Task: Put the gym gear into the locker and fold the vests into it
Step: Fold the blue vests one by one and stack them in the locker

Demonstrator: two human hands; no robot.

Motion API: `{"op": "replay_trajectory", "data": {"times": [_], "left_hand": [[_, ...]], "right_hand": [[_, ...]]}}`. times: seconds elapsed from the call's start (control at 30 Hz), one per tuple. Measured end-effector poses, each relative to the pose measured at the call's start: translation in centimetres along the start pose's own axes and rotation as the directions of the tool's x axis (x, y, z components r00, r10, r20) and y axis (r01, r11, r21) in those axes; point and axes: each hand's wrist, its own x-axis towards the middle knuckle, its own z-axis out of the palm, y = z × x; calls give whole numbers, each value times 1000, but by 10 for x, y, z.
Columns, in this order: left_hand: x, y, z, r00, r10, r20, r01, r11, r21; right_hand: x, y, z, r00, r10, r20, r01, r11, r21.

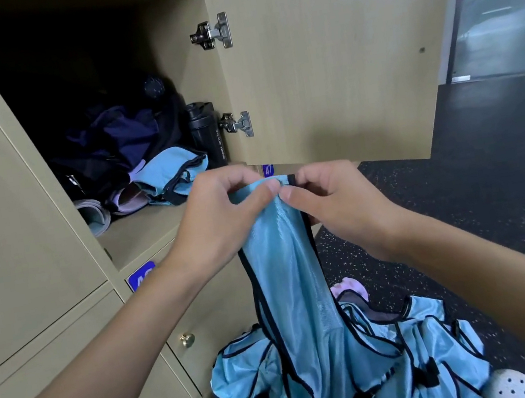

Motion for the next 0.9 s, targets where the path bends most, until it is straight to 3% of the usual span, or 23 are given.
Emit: {"op": "replay_trajectory", "data": {"times": [0.27,0.5,0.8,0.9], "left_hand": [[0,-1,1,990,-33,-134,37,999,27],[0,10,1,998,-49,45,49,999,11],[3,-3,-15,979,-18,-204,45,991,128],[2,-1,-19,985,-76,-154,85,995,56]], "right_hand": [[-5,5,2,990,-2,142,15,995,-95],[-6,2,1,994,-38,99,44,997,-67],[-8,3,-3,975,65,213,-43,994,-104],[-8,2,-4,977,52,205,-30,993,-110]]}}
